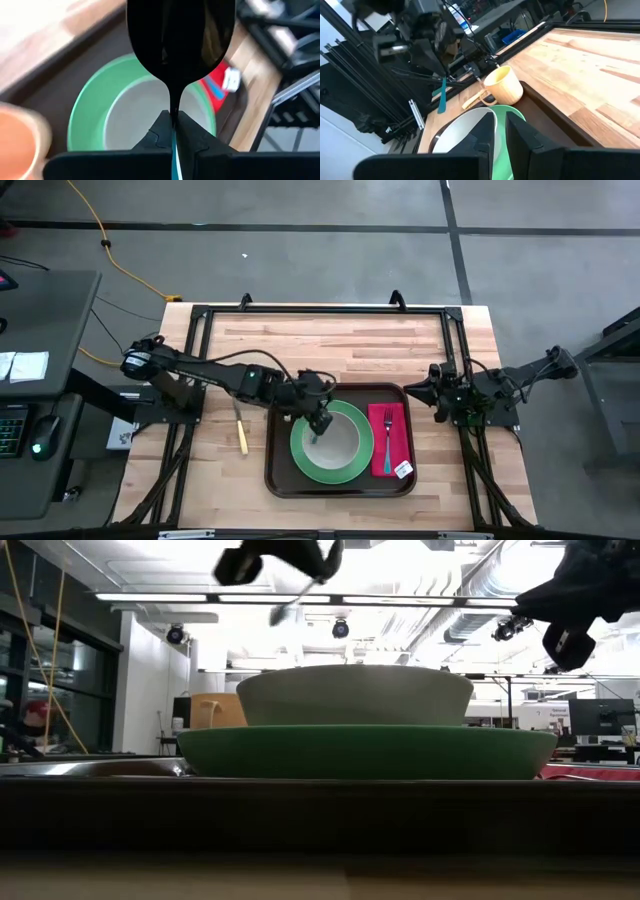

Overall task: Set up tray
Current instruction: Put the blue spoon to the left of the blue fork on the red napkin

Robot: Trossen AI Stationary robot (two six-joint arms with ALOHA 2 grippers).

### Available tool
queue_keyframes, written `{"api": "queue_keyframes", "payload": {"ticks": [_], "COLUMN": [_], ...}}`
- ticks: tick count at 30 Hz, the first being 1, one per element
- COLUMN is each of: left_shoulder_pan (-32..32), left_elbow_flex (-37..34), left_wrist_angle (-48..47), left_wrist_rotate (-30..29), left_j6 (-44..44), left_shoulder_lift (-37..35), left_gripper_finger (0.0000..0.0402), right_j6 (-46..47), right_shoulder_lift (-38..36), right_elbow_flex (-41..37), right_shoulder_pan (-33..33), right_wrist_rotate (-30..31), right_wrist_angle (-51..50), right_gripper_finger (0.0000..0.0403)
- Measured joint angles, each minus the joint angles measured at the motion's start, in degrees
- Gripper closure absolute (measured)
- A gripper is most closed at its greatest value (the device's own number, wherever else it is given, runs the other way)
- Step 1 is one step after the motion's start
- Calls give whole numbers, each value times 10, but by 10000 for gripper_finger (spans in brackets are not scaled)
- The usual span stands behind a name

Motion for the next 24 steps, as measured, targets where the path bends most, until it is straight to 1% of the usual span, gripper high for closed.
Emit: {"api": "queue_keyframes", "payload": {"ticks": [4, 10, 16, 18, 22, 24], "left_shoulder_pan": [15, 30, 36, 36, 41, 45], "left_elbow_flex": [0, 0, 0, 3, 33, 51], "left_wrist_angle": [59, 107, 149, 175, 172, 155], "left_wrist_rotate": [-13, -20, -47, -62, -60, -49], "left_j6": [41, 70, 90, 99, 101, 112], "left_shoulder_lift": [0, 0, 1, 12, 43, 59], "left_gripper_finger": [367, 367, 373, 375, 374, 372], "right_j6": [-7, -31, -30, -30, -30, -30], "right_shoulder_lift": [44, 113, 171, 185, 210, 225], "right_elbow_flex": [0, 0, 0, 0, 0, 0], "right_shoulder_pan": [0, 0, 0, 0, 0, -1], "right_wrist_rotate": [1, -13, -23, -23, -25, -27], "right_wrist_angle": [53, 125, 183, 208, 258, 282], "right_gripper_finger": [375, 373, 370, 370, 367, 365]}}
